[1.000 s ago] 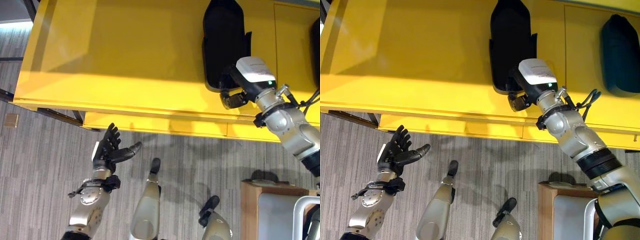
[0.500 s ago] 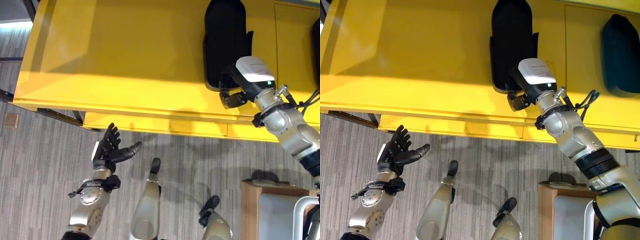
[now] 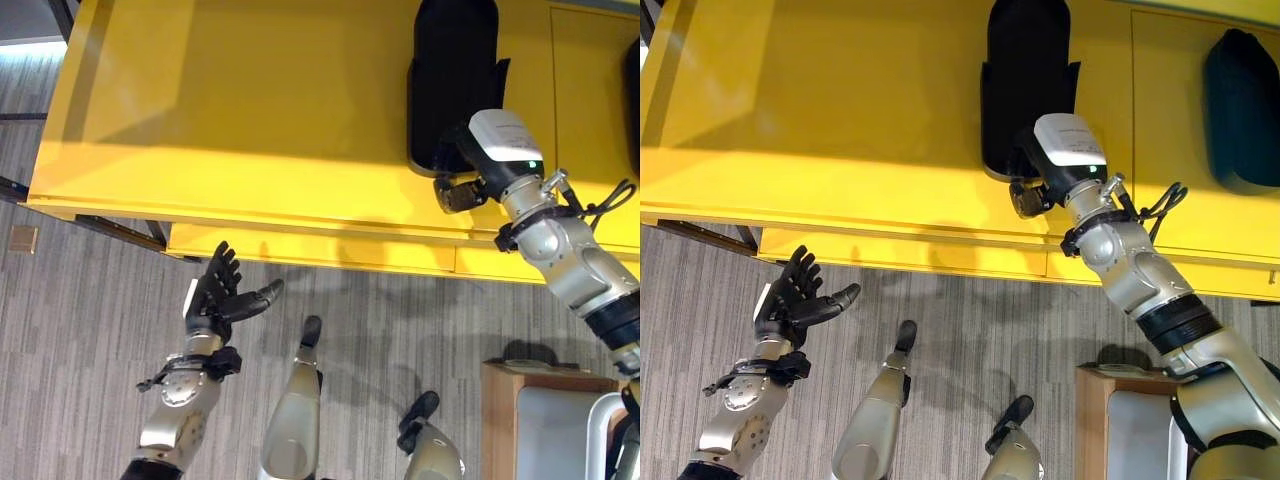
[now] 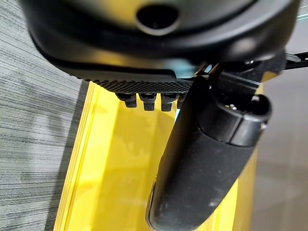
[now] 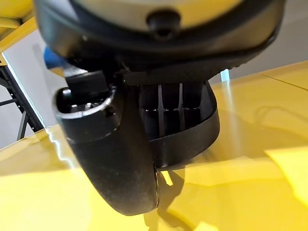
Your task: Move parts from the plastic box to the shelf.
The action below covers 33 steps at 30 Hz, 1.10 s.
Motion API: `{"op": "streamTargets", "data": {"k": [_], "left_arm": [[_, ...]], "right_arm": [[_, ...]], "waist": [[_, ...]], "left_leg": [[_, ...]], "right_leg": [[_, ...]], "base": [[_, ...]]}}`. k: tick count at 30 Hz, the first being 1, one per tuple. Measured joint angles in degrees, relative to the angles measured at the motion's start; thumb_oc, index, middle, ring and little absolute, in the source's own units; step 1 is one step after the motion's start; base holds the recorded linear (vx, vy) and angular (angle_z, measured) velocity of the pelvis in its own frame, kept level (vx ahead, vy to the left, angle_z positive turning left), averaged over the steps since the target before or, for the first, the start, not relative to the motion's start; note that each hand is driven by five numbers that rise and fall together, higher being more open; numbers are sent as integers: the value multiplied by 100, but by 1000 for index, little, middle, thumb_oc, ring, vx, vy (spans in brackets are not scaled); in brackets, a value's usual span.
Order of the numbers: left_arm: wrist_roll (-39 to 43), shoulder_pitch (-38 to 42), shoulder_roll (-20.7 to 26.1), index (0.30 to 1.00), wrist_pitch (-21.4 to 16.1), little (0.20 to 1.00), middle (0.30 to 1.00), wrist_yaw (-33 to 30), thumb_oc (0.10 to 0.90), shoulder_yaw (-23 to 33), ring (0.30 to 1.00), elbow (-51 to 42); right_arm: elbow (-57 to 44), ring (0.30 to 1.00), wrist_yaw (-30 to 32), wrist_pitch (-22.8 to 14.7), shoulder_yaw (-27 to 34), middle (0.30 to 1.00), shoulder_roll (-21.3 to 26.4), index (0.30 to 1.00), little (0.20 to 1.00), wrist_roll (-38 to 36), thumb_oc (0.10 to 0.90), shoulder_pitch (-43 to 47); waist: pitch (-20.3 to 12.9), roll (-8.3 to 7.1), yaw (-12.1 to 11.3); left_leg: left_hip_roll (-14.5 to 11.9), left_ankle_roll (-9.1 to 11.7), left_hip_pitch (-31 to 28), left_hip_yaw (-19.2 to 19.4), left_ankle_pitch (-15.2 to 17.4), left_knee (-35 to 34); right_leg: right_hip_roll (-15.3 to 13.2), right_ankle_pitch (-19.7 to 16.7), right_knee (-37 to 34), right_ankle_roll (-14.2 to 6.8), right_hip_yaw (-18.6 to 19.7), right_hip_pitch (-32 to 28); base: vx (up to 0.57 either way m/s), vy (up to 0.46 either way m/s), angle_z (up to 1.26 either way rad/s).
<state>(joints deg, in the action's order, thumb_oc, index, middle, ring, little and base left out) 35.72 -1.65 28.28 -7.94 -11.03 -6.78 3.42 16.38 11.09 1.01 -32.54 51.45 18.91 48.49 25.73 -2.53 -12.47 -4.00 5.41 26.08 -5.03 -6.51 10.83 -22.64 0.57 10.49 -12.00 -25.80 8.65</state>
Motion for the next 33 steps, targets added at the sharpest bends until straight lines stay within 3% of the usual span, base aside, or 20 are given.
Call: {"op": "streamTargets", "data": {"k": [4, 5, 6, 7, 28, 33], "left_arm": [[0, 6, 0, 1000, 0, 1000, 1000, -3, 900, 0, 1000, 0], [0, 5, 0, 1000, 0, 1000, 1000, -6, 900, 0, 1000, 0], [0, 5, 0, 1000, 0, 1000, 1000, -6, 900, 0, 1000, 0], [0, 6, 0, 1000, -1, 1000, 1000, -8, 900, 0, 1000, 0], [0, 1, 4, 1000, -5, 1000, 1000, -141, 900, 20, 1000, 0], [-4, 15, 3, 1000, -5, 1000, 1000, -203, 900, 31, 1000, -3]], "right_arm": [[9, 300, 1, 3, 0, 300, -4, 300, 300, 0, 400, 2], [11, 338, 3, 9, 0, 338, -13, 338, 338, -1, 427, 2], [11, 575, 5, 18, 0, 575, -18, 575, 575, 0, 596, 4], [11, 1000, 14, 24, 0, 1000, -22, 1000, 1000, -1, 900, 11], [-123, 1000, 24, 44, 50, 1000, -50, 1000, 1000, 3, 900, 63], [-784, 1000, 23, 46, 449, 1000, 14, 1000, 1000, 12, 900, -170]], "waist": [[0, -1, -2], [2, -4, -1], [2, -5, 0], [3, -5, 2], [53, -106, 89], [54, -105, 151]], "left_leg": [[0, 0, 0, 0, 0, 0], [0, 0, 0, 0, 0, 0], [-1, 0, 0, 0, 0, 0], [-1, 0, 0, 0, 0, 1], [-16, 0, -1, 4, 0, 2], [-23, 0, -13, 22, 0, 3]], "right_leg": [[0, 0, 0, 0, 0, 0], [0, 0, 0, 0, 0, 0], [0, 0, 0, 0, 0, 0], [1, -1, 0, 1, 1, 1], [16, -5, -2, 2, 7, 4], [17, -9, -6, 2, 22, 8]], "base": [[0, 0, 0], [0, 0, 0], [0, 0, 0], [0, 0, 0], [0, 0, 0], [-2, 1, -1]]}}
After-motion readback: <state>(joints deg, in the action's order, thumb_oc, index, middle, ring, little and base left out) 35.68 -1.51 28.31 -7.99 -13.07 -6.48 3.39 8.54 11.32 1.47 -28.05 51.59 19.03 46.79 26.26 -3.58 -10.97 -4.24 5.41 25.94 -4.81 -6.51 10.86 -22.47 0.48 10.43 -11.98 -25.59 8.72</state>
